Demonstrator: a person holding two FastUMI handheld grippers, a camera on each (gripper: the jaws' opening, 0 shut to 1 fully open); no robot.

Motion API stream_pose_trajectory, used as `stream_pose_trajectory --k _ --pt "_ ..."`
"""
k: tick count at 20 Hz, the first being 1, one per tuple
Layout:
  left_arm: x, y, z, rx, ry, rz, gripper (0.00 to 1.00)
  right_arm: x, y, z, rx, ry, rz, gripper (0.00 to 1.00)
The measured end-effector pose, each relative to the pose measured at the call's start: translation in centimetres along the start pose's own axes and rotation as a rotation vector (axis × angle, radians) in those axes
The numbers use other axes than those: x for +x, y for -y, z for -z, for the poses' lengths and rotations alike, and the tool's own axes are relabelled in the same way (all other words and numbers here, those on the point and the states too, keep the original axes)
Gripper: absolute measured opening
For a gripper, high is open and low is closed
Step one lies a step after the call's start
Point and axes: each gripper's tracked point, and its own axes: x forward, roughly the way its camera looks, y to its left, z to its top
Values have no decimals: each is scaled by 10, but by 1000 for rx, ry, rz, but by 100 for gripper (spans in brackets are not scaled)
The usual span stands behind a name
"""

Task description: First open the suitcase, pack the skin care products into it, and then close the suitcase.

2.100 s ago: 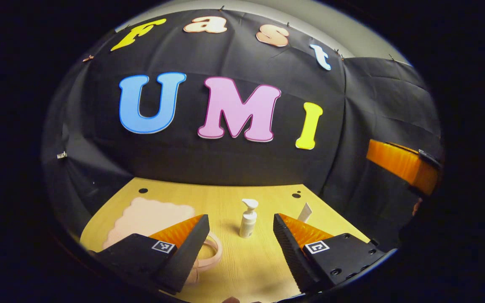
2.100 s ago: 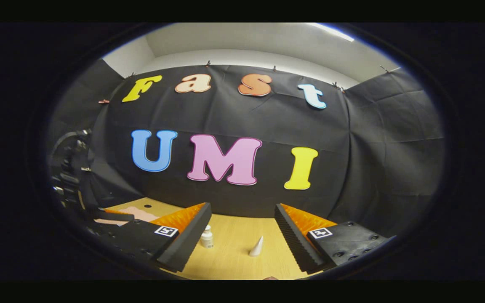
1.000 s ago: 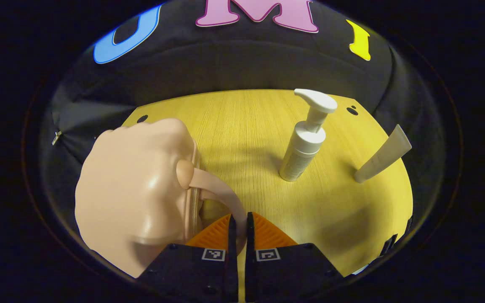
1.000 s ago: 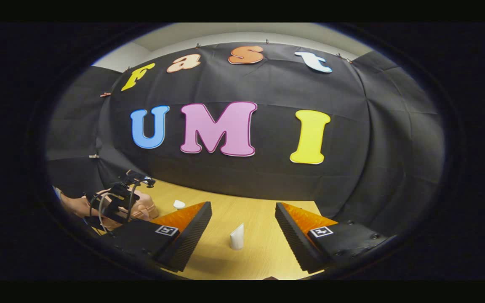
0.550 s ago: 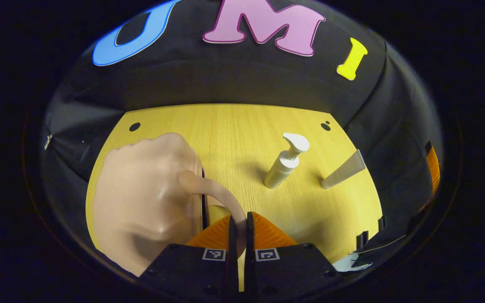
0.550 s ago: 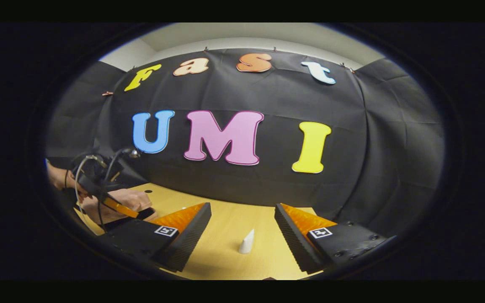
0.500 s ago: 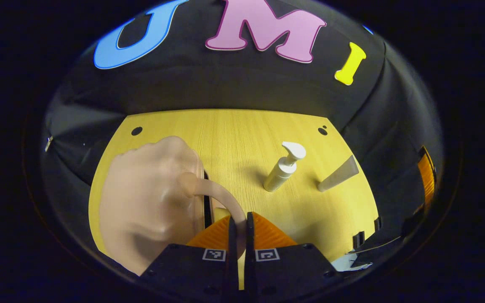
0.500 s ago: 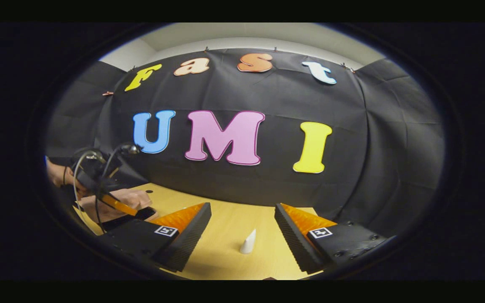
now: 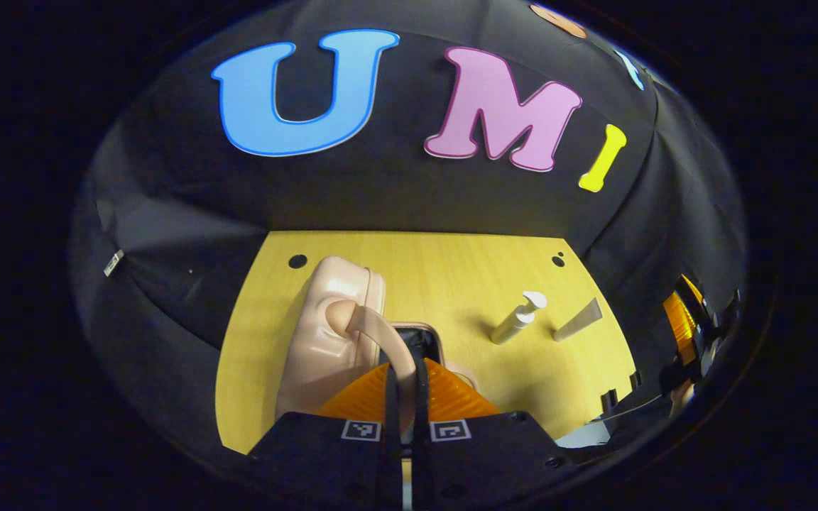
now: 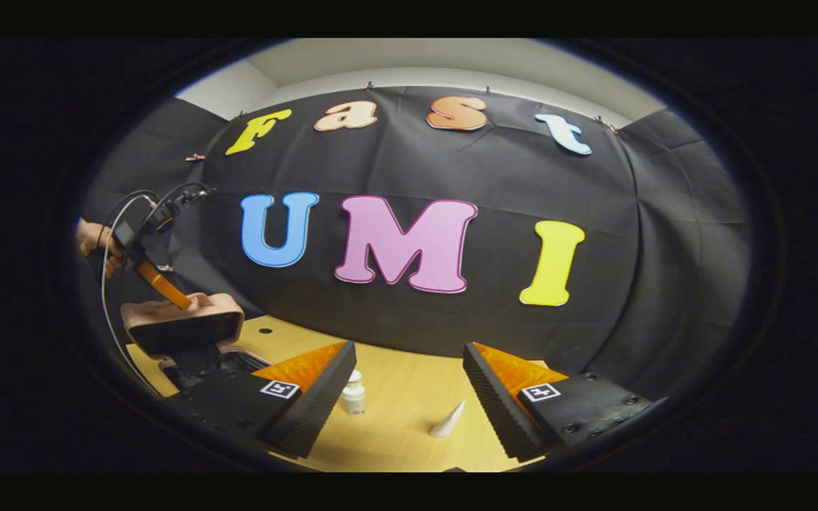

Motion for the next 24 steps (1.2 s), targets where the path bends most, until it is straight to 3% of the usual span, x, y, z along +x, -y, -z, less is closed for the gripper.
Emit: stream_pose_trajectory --k 8,13,16,19,24 --pt "-20 -172 -15 13 28 -236 10 13 -40 3 3 -27 -13 96" --pt "3 -276 20 -15 -62 -345 10 19 -66 4 -3 -40 -20 96" --pt "24 -329 47 -133 -109 -341 8 23 -82 8 12 -67 -18 96" --pt "56 -377 99 -176 -192 -347 8 23 -94 12 49 -98 -5 96" --pt "109 -400 163 -274 -337 -326 9 17 -103 40 52 -219 24 97"
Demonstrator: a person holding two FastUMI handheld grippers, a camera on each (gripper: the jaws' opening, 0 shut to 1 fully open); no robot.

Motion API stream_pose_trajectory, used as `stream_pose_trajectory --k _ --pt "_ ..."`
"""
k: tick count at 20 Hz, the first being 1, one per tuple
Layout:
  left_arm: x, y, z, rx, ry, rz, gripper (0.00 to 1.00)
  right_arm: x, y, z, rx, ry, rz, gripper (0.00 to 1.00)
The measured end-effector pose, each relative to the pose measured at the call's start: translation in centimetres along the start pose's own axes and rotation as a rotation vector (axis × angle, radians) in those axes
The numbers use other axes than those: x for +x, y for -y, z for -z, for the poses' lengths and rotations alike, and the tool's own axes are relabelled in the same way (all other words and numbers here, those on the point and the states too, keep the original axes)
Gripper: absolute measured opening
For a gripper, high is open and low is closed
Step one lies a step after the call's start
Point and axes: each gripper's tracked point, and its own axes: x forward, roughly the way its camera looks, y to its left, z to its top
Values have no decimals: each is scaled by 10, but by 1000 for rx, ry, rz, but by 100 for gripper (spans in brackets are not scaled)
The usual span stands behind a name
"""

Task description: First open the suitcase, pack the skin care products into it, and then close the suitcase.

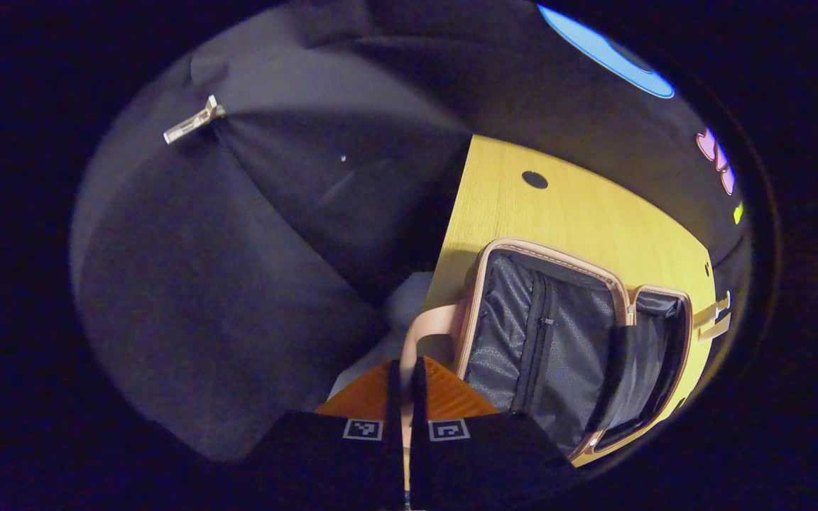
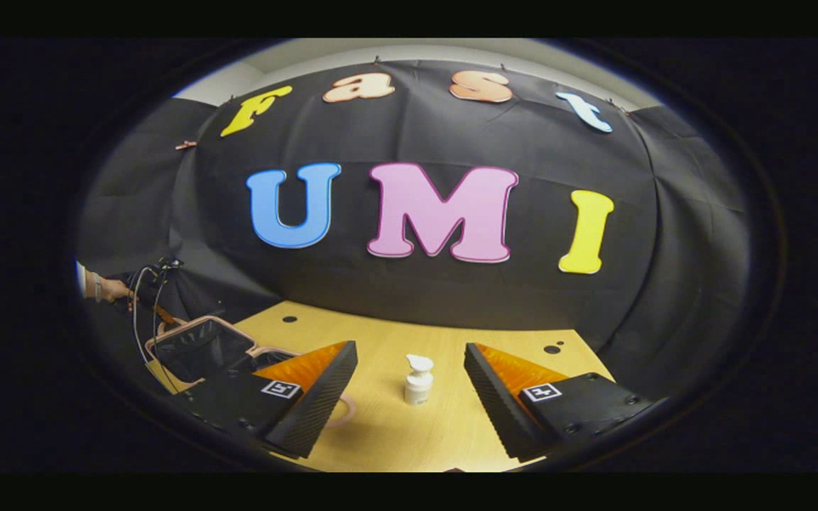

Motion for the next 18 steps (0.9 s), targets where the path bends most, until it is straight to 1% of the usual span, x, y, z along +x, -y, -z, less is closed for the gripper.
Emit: stream_pose_trajectory --k 1,2,3,4,5,6,7,8,10,12,14,16,18 --pt "11 -1 2 16 5 -11 9 -2 0 3 -6 -9 3 96" --pt "14 -4 2 39 23 -49 10 -4 1 5 -19 -19 10 97" --pt "11 -8 0 54 50 -72 14 -5 4 8 -30 -29 16 97" --pt "11 -1 -3 47 80 -56 40 -7 5 11 -39 -35 20 97" --pt "9 -2 -9 52 122 -73 66 -7 7 13 -46 -35 26 96" --pt "-2 10 -15 61 164 -47 92 -8 10 15 -51 -35 31 97" --pt "-14 26 -23 77 225 -18 87 -7 13 19 -54 -35 37 97" --pt "-31 47 -32 101 283 13 97 -5 16 24 -56 -37 46 97" --pt "-62 106 -36 134 375 79 97 0 24 45 -55 -70 64 96" --pt "-85 195 -24 180 436 210 97 7 28 66 -27 -113 65 97" --pt "-112 285 -8 246 479 332 97 13 36 82 14 -129 72 97" --pt "-139 366 22 300 491 451 97 21 52 96 36 -145 103 97" --pt "-157 452 54 340 475 542 97 29 76 110 52 -171 140 97"
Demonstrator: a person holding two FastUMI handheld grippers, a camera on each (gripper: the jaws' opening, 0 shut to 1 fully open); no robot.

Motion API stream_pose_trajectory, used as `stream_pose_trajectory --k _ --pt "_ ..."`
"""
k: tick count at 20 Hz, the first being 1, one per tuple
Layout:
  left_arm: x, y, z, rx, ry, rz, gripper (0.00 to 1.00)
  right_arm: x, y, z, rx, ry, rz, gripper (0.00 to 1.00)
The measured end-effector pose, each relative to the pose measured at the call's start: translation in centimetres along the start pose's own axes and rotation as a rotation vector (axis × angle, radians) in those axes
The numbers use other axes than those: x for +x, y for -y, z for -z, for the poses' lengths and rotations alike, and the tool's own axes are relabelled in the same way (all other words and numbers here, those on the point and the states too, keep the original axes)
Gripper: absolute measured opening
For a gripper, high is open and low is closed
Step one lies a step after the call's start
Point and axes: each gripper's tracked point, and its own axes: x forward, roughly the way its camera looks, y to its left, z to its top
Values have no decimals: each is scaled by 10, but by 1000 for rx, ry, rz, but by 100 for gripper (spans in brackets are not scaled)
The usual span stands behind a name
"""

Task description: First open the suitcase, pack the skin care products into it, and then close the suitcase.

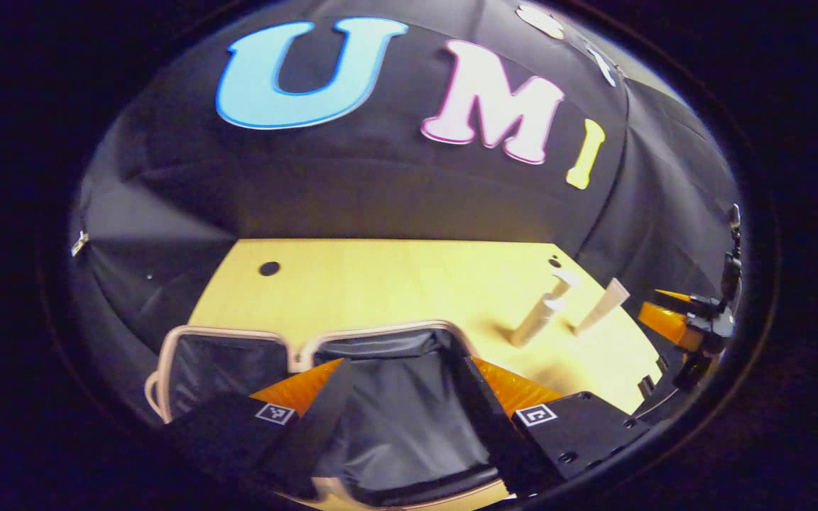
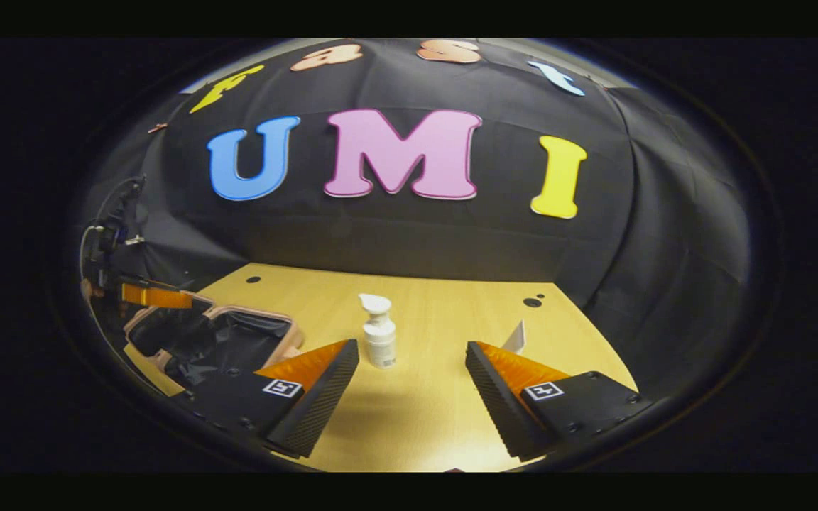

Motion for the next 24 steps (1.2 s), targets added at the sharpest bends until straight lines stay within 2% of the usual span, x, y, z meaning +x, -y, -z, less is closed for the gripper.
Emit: stream_pose_trajectory --k 1,3,7,8,9,10,13,14,15,18,19,20,21,22,23,24 --pt "14 36 15 4 -11 41 97 5 12 7 13 -16 20 97" --pt "44 85 23 19 -37 75 97 13 33 21 41 -43 51 97" --pt "97 130 39 49 -84 52 96 44 65 52 7 -97 65 97" --pt "111 139 40 49 -98 53 92 51 70 58 -1 -108 65 97" --pt "128 145 40 50 -102 44 97 61 78 65 -7 -121 70 97" --pt "143 149 41 51 -105 36 97 71 87 73 -5 -132 78 97" --pt "187 151 54 47 -114 17 96 103 100 99 22 -176 79 97" --pt "198 150 54 52 -109 12 92 113 102 106 27 -189 76 97" --pt "207 148 54 60 -99 3 97 122 104 110 30 -186 69 98" --pt "240 141 54 89 -103 -13 97 149 107 122 48 -188 52 97" --pt "250 141 57 85 -108 -9 92 158 105 125 70 -198 39 96" --pt "259 149 62 67 -133 33 97 166 108 130 72 -206 58 94" --pt "276 151 70 70 -142 28 94 163 109 126 82 -201 53 77" --pt "259 153 62 98 -145 35 65 163 104 122 84 -190 41 61" --pt "258 157 65 106 -175 50 61 169 101 125 87 -212 19 44" --pt "251 160 66 85 -196 68 57 166 97 124 93 -223 1 38"
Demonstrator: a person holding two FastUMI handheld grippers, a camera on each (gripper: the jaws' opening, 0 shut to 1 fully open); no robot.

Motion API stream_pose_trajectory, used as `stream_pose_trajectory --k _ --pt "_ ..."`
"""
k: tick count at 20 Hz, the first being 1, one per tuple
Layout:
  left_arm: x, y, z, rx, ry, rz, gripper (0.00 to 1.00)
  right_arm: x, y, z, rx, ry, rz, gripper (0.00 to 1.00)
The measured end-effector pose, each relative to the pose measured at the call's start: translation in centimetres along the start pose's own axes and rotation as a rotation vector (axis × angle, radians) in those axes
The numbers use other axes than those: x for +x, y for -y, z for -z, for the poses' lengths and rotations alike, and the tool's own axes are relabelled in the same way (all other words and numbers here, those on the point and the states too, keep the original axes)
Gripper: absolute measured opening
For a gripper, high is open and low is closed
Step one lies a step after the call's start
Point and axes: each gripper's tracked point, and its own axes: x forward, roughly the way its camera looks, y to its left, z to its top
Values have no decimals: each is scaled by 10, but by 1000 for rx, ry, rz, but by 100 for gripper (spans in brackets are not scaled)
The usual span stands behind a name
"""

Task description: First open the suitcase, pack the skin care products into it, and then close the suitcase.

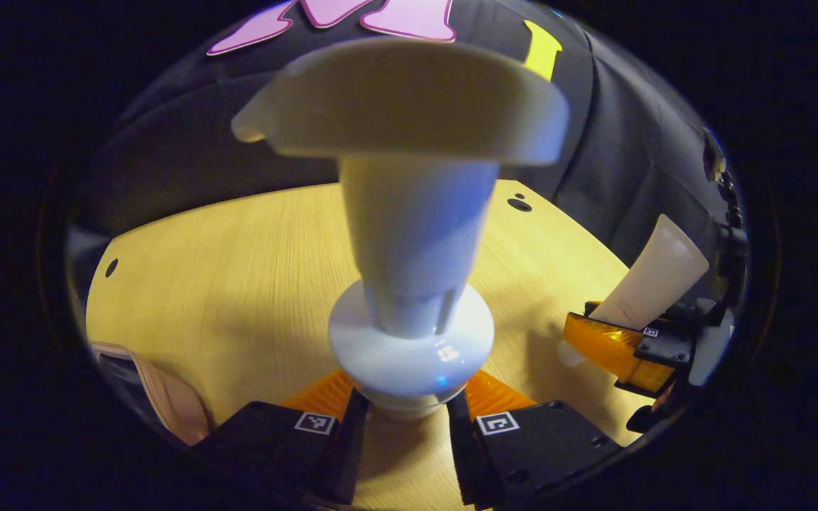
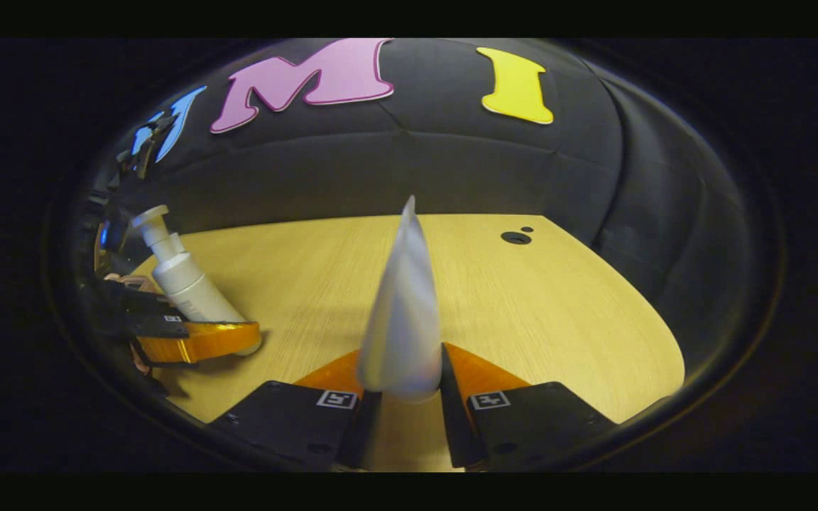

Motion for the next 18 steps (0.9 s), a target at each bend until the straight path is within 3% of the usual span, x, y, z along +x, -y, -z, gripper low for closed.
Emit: stream_pose_trajectory --k 1,6,8,9,13,15,16,18 --pt "-8 1 0 -27 -18 21 57 -5 -3 -1 3 1 -15 42" --pt "-116 5 32 -114 -109 145 55 -79 -38 0 -42 -25 -141 42" --pt "-170 -22 56 -104 -141 105 59 -118 -52 4 -63 -35 -190 42" --pt "-196 -39 68 -97 -158 68 55 -136 -60 6 -72 -34 -214 42" --pt "-267 -124 123 -97 -278 -130 55 -182 -98 9 -118 -22 -282 42" --pt "-277 -155 149 -113 -373 -199 55 -190 -122 10 -116 -23 -317 42" --pt "-274 -160 155 -122 -400 -202 55 -195 -137 7 -104 -17 -343 39" --pt "-257 -171 167 -162 -467 -203 55 -205 -162 -2 -84 -5 -381 42"
